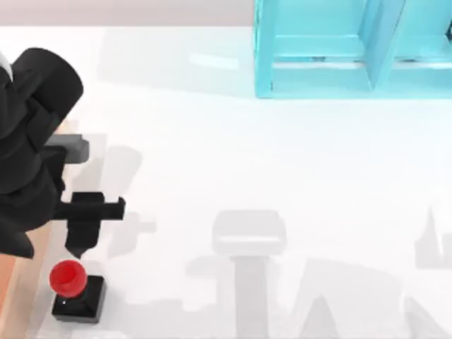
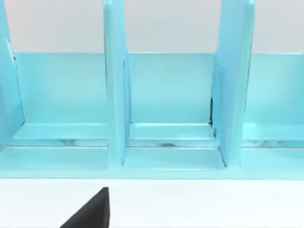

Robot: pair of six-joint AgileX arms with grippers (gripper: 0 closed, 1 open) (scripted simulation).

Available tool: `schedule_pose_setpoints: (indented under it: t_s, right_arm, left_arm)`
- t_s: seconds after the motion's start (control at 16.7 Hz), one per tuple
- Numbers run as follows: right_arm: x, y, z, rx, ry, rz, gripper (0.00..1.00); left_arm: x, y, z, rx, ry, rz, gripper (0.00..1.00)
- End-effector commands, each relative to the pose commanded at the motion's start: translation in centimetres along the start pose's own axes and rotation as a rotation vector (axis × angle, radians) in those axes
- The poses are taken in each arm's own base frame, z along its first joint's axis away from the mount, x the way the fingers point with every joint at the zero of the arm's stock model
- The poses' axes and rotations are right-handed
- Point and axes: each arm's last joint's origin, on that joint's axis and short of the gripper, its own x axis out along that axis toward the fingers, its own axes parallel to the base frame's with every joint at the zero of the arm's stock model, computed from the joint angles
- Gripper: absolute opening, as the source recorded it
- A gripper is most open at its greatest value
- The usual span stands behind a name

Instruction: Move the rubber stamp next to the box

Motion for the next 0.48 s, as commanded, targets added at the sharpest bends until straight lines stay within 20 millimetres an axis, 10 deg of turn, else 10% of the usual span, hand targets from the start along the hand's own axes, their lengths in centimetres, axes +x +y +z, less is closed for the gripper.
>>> schedule_pose_setpoints:
  t_s: [0.12, 0.48]
  right_arm:
    - [0.0, 0.0, 0.0, 0.0, 0.0, 0.0, 1.0]
    - [0.0, 0.0, 0.0, 0.0, 0.0, 0.0, 1.0]
  left_arm:
    - [0.0, 0.0, 0.0, 0.0, 0.0, 0.0, 0.98]
    - [0.0, 0.0, 0.0, 0.0, 0.0, 0.0, 1.0]
